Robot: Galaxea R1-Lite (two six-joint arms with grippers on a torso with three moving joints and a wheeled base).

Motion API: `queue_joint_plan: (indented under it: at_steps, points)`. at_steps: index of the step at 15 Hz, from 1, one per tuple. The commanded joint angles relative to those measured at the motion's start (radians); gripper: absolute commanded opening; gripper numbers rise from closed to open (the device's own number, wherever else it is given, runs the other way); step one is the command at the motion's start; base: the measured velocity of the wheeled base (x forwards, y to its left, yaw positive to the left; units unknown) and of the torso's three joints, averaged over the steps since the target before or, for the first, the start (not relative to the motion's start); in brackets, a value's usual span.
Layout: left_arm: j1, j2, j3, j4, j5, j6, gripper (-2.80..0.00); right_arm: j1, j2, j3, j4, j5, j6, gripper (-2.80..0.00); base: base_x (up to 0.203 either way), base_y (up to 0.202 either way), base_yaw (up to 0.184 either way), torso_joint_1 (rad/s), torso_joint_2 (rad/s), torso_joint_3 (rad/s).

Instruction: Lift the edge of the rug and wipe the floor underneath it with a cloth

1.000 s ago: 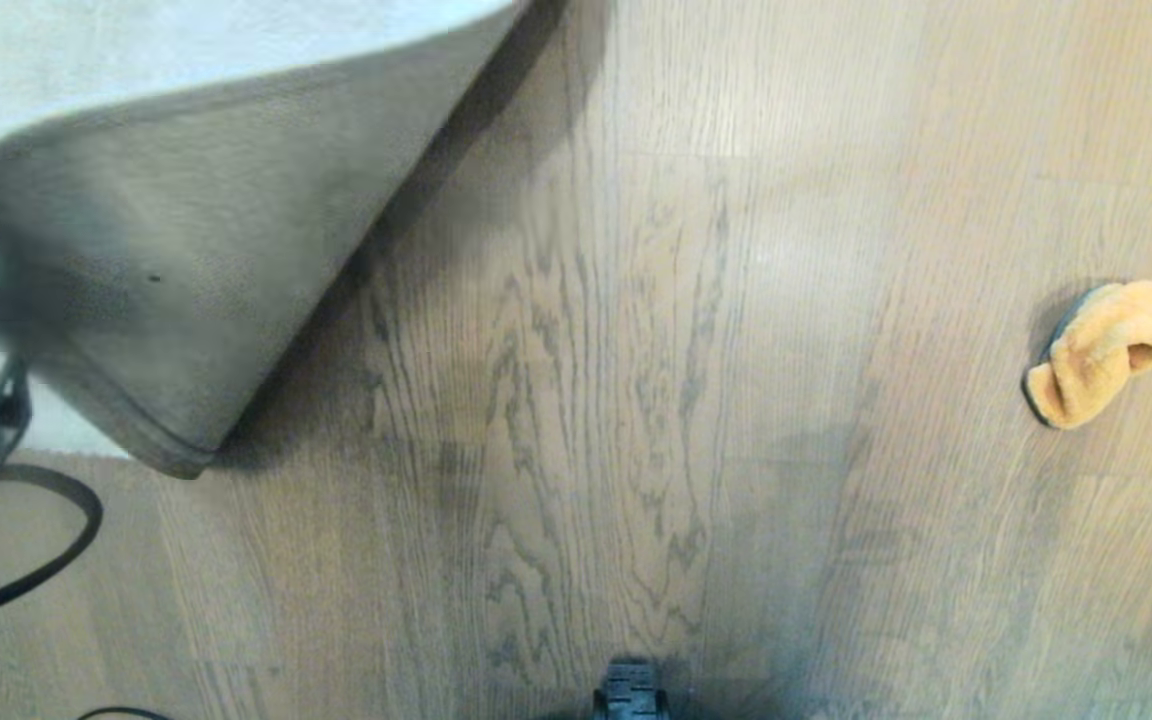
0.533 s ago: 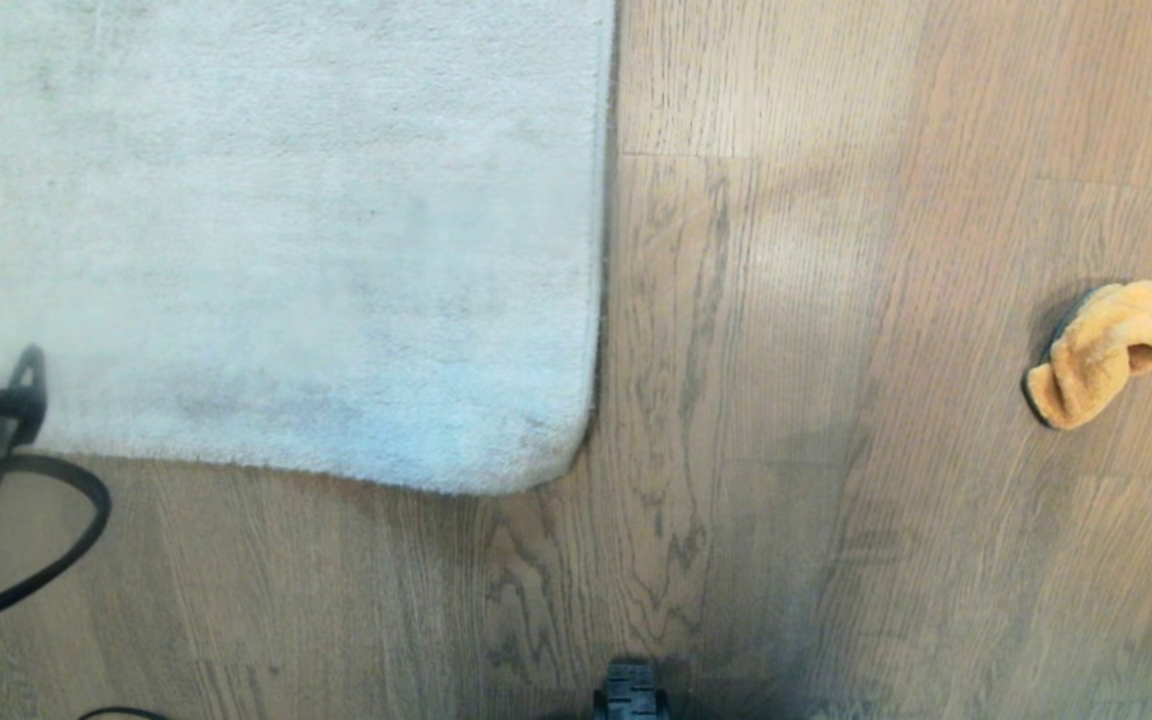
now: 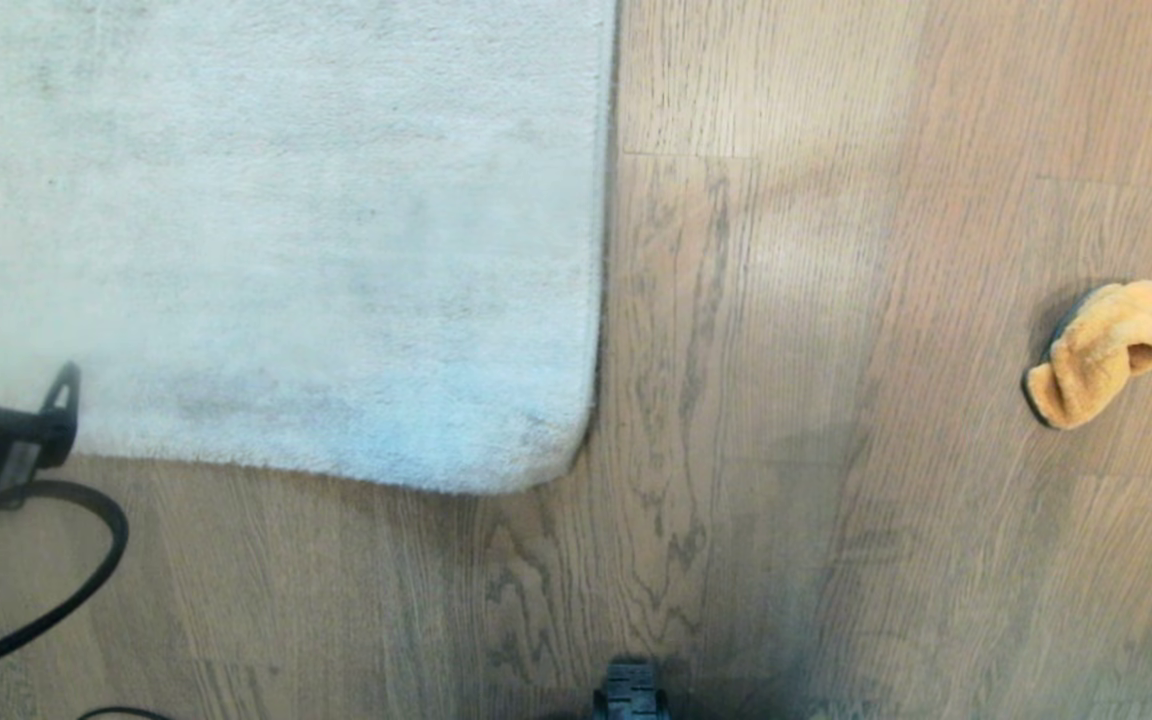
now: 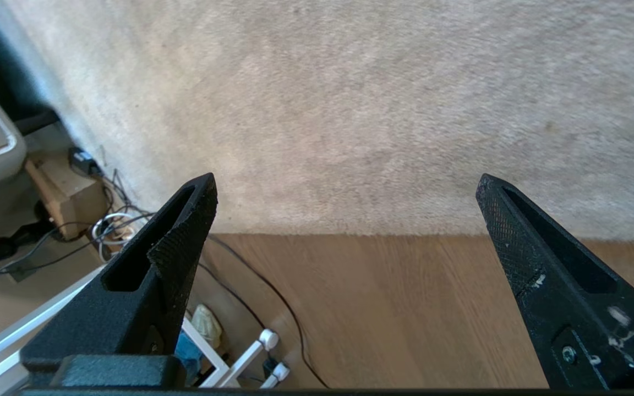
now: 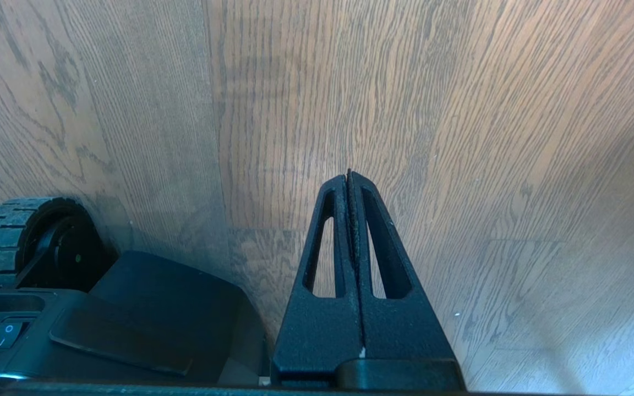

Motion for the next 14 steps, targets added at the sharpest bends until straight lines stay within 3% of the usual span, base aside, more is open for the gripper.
queue_joint_plan:
  at_steps: [1,5,6,10,14]
  points:
    - [-0.027,0.004,0.012,-0.005,0.005,0.003,0.0,0.0,0.002,0.0,-0.001,0.001,-0.001,-2.8,0.0,0.0,0.0,0.0,0.0,0.0]
    - [-0.055,0.015,0.024,-0.005,0.006,0.004,0.0,0.0,0.002,0.0,-0.001,0.001,-0.001,-2.8,0.0,0.0,0.0,0.0,0.0,0.0]
    - [-0.056,0.015,0.026,-0.005,0.006,0.006,-2.8,0.0,0.002,0.0,-0.001,0.001,-0.001,-2.8,0.0,0.0,0.0,0.0,0.0,0.0]
    - [-0.052,0.008,0.019,-0.01,0.004,-0.003,-2.8,0.0,0.002,0.0,-0.001,0.001,-0.001,-2.8,0.0,0.0,0.0,0.0,0.0,0.0]
    - [-0.126,-0.008,0.053,-0.007,0.0,-0.056,-2.8,0.0,0.002,0.0,-0.001,0.001,-0.001,-2.8,0.0,0.0,0.0,0.0,0.0,0.0]
